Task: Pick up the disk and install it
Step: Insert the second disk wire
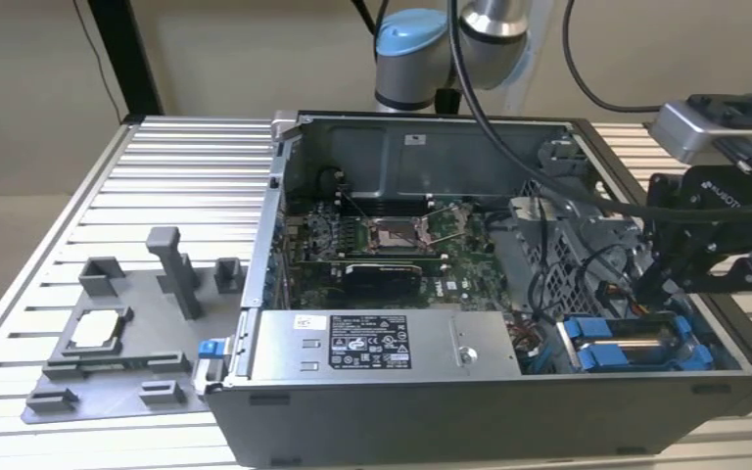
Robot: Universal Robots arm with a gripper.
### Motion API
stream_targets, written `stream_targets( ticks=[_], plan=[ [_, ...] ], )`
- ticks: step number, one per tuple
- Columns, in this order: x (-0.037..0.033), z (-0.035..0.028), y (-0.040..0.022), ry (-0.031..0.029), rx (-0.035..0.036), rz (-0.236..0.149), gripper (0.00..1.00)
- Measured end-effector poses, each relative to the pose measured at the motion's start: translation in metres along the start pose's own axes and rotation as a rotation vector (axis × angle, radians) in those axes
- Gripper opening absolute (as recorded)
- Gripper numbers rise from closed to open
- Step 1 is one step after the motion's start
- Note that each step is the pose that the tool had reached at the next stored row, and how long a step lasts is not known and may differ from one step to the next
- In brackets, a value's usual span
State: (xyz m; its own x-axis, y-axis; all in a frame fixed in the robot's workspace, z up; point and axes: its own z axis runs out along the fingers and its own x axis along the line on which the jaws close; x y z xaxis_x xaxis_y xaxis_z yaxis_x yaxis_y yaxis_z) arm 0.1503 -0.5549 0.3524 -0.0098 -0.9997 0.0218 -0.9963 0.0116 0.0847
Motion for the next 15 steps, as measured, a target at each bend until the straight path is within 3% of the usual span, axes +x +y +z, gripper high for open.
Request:
stream_targets(
  ticks=[2, 13, 15],
  plan=[
    [0.0001, 0.0003, 0.0044, 0.0, 0.0, 0.001, 0.0],
    [0.0031, 0.0003, 0.0049, -0.0004, 0.0, 0.001, 0.0],
    [0.0032, 0.0006, 0.0073, -0.0006, 0.0005, 0.001, 0.0]
  ],
)
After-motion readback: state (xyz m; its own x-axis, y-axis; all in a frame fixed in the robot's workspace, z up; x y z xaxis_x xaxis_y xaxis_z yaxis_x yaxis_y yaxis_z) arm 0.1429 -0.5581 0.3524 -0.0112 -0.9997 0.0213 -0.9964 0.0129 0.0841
